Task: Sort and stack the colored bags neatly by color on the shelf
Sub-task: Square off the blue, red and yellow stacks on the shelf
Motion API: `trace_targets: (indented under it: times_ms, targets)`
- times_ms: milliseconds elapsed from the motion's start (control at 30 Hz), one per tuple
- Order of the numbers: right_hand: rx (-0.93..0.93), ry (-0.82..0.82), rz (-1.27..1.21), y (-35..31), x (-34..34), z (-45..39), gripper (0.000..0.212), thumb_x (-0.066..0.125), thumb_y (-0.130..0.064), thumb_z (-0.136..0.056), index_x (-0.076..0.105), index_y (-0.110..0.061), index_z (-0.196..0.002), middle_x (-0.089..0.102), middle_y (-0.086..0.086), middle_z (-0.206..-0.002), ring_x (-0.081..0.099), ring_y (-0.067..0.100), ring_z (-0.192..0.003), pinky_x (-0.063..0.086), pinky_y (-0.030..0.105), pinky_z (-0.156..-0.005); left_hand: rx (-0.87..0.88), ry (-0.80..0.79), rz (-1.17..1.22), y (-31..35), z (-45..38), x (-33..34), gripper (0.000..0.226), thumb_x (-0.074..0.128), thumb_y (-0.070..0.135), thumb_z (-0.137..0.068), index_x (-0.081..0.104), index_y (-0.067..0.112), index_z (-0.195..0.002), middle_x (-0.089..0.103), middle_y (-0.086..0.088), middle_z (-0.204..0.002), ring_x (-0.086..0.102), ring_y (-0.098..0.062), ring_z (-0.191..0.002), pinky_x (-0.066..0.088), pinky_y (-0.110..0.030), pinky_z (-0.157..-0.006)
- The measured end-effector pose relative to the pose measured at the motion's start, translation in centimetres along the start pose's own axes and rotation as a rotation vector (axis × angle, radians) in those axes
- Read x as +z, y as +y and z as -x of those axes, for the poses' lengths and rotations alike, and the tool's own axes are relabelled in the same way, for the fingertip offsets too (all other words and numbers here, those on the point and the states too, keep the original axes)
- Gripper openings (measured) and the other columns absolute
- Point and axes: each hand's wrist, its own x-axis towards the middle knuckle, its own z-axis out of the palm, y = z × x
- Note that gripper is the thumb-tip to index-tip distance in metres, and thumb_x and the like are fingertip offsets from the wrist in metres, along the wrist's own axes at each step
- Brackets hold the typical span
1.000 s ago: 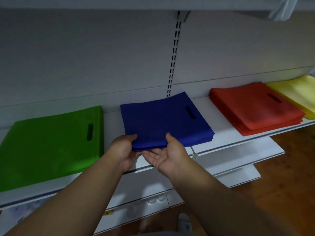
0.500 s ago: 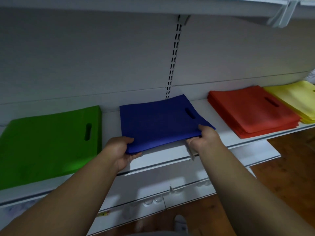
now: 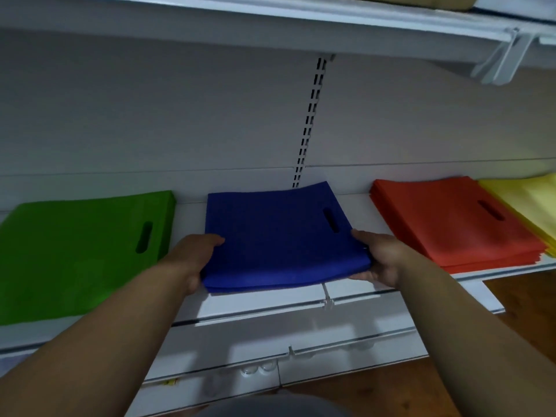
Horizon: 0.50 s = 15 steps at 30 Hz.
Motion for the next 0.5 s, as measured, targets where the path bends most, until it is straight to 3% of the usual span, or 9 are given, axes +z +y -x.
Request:
trace_targets:
  times_ms: [133,233,367,433,500]
  targets:
    - [-0.03,0.005,0.181,-2.9,1.4,-2.2,0.03,0.059,-0.025,-0.098,0.062,0.001,-0.112,0.072,0.022,-0.099,0.071,0.035,-0.089,0.06,0.042,-0.074,0.131,0.042,-0.195,1.8,-2.1,0.4,0.029,0.061,0.022,-0.091,0.06,0.005,-0.115,0.066,-0.017,-0.111,0.065,-0.036,-0.097,0.053,-0.051,-0.091]
    - [-0.11,0.022,0.306,-4.3,2.7,-3.3,0.03,0.059,-0.026,-0.098,0.062,0.002,-0.108,0.069,0.022,-0.1,0.067,0.036,-0.089,0.058,0.047,-0.08,0.198,0.031,-0.197,1.9,-3.5,0.5,0.016,0.054,0.012,-0.091,0.065,0.013,-0.103,0.068,-0.019,-0.11,0.066,-0.039,-0.096,0.053,-0.056,-0.09]
    - [-0.209,-0.033,0.327,-4.2,2.5,-3.9,0.021,0.059,-0.02,-0.097,0.062,-0.001,-0.106,0.068,0.021,-0.102,0.068,0.033,-0.083,0.058,0.04,-0.07,0.3,0.037,-0.187,0.5,-4.2,-0.1,0.044,0.046,0.009,-0.082,0.065,0.03,-0.117,0.07,-0.005,-0.11,0.069,-0.031,-0.095,0.056,-0.052,-0.086]
    - [-0.237,-0.035,0.314,-3.6,2.2,-3.9,0.024,0.058,-0.023,-0.098,0.062,-0.001,-0.107,0.068,0.021,-0.103,0.068,0.03,-0.08,0.057,0.035,-0.064,0.301,0.041,-0.23,-0.7,-6.1,-1.2,0.045,0.047,0.017,-0.074,0.065,0.043,-0.106,0.071,-0.001,-0.108,0.069,-0.029,-0.093,0.057,-0.052,-0.084]
    - [-0.248,-0.019,0.318,-3.0,2.1,-4.0,0.029,0.055,-0.029,-0.1,0.063,-0.002,-0.107,0.069,0.02,-0.103,0.069,0.029,-0.08,0.058,0.036,-0.065,0.3,0.011,-0.222,-1.8,-8.0,-2.2,0.036,0.052,0.023,-0.071,0.066,0.044,-0.096,0.071,-0.002,-0.106,0.07,-0.03,-0.091,0.057,-0.053,-0.084]
